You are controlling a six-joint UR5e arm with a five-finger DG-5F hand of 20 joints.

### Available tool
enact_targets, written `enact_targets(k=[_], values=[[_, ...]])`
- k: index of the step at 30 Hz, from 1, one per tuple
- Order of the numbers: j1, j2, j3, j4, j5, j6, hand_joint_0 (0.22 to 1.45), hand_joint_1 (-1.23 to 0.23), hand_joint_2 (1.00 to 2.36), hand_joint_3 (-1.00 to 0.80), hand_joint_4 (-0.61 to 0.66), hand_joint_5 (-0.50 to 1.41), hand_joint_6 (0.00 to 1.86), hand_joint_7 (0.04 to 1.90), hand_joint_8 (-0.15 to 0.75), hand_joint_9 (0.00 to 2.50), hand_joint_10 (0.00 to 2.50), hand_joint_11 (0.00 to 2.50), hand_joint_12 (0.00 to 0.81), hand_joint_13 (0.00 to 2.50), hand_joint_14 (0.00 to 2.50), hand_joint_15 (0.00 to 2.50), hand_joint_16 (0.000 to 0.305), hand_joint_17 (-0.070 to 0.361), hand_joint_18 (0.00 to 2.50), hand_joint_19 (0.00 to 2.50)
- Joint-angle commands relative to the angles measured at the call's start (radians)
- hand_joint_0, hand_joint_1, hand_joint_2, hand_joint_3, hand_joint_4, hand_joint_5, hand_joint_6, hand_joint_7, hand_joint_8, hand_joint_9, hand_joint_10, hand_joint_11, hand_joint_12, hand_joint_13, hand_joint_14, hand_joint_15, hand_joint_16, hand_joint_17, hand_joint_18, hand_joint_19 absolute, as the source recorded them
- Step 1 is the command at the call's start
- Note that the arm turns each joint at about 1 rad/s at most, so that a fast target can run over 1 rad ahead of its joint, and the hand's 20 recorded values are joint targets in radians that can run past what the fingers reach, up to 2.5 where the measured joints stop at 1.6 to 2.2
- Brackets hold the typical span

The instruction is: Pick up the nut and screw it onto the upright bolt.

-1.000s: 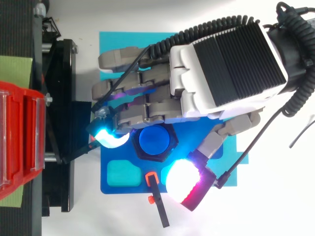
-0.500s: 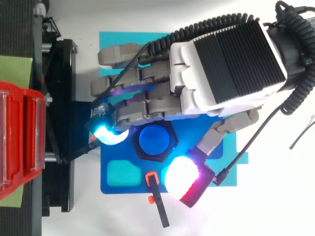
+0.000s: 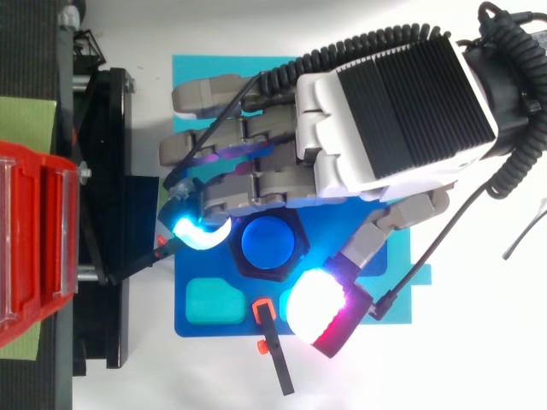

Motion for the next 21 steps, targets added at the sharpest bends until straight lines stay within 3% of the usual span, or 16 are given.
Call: enact_targets(k=[1, 13, 21], values=[[-0.002, 0.0, 0.0, -0.002, 0.0, 0.0, 0.49, -0.17, 1.0, -0.5, 0.25, -0.08, 0.5, 1.03, 0.275, 0.72, 0.0, 0.0, 0.312, 0.26, 0.0, 0.0, 0.039, 0.087, 0.0, 0.0], [-0.006, 0.0, 0.0, 0.0, -0.004, 0.0, 0.51, -0.18, 1.0, -0.5, 0.22, -0.04, 0.5, 1.2, 0.285, 0.81, 0.0, 0.0, 0.299, 0.34, 0.0, 0.0, 0.036, 0.081, 0.05, 0.0], [-0.011, 0.0, 0.001, 0.003, -0.007, 0.0, 0.52, -0.2, 1.0, -0.5, 0.18, -0.01, 0.5, 1.43, 0.298, 0.94, 0.0, 0.0, 0.286, 0.42, 0.0, 0.0, 0.034, 0.076, 0.15, 0.0]])
